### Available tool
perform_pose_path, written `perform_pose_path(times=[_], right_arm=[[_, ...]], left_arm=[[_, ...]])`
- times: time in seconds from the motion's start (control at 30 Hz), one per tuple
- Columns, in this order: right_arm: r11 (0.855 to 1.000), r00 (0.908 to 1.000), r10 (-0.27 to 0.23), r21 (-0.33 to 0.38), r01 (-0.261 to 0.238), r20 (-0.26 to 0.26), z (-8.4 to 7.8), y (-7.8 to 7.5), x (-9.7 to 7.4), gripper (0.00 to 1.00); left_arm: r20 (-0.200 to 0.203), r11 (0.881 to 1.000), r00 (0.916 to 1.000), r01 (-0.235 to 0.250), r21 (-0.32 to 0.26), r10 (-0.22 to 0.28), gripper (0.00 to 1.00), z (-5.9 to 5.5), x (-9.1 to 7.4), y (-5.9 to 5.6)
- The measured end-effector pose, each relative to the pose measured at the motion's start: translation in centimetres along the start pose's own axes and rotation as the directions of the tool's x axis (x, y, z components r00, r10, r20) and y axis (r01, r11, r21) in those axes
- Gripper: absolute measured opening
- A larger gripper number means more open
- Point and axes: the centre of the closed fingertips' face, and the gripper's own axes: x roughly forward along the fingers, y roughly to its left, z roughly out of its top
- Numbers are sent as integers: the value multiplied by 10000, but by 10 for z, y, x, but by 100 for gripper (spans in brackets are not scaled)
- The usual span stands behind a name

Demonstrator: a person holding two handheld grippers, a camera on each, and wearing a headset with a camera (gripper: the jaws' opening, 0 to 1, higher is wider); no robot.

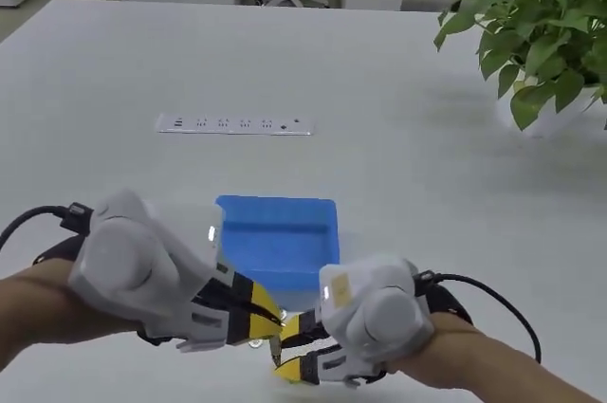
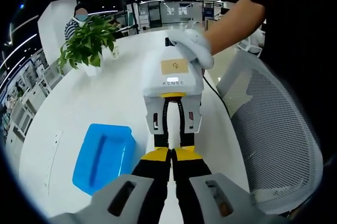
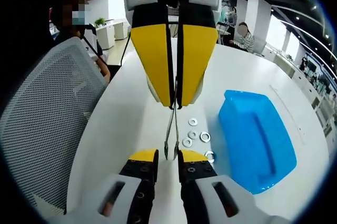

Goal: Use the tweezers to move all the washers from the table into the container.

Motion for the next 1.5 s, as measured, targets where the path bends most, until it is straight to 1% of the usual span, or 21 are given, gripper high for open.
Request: perform_pose_path(times=[0.17, 0.23, 0.6, 0.77, 1.1, 1.3, 1.43, 1.5], right_arm=[[9992, 9992, -377, 116, 379, -143, -6, -6, -4, 23], [9988, 9988, -453, 153, 455, -161, -8, -8, -5, 25], [9958, 9962, -863, 288, 865, -81, -9, -18, -12, 27], [9955, 9960, -886, 336, 889, -111, -12, -19, -12, 27], [9951, 9959, -886, 424, 892, -156, -16, -17, -13, 26], [9941, 9953, -958, 504, 964, -140, -17, -19, -15, 26], [9936, 9949, -994, 530, 1000, -140, -18, -20, -16, 26], [9924, 9945, -1047, 652, 1047, -33, -16, -21, -16, 26]], left_arm=[[41, 9999, 9999, -155, 67, 155, 5, 0, -5, 5], [40, 9998, 9998, -189, 82, 189, 5, 0, -6, 7], [-16, 9995, 9999, -153, 290, 154, 5, 0, -7, 16], [-64, 9994, 9999, -116, 316, 118, 5, -1, -5, 20], [46, 9994, 10000, -33, 349, 31, 5, 3, -1, 26], [-1, 9994, 10000, 64, 326, -64, 5, 1, 4, 28], [38, 9994, 10000, 87, 336, -88, 5, 1, 6, 29], [68, 9995, 9999, 104, 307, -106, 5, 1, 6, 29]])
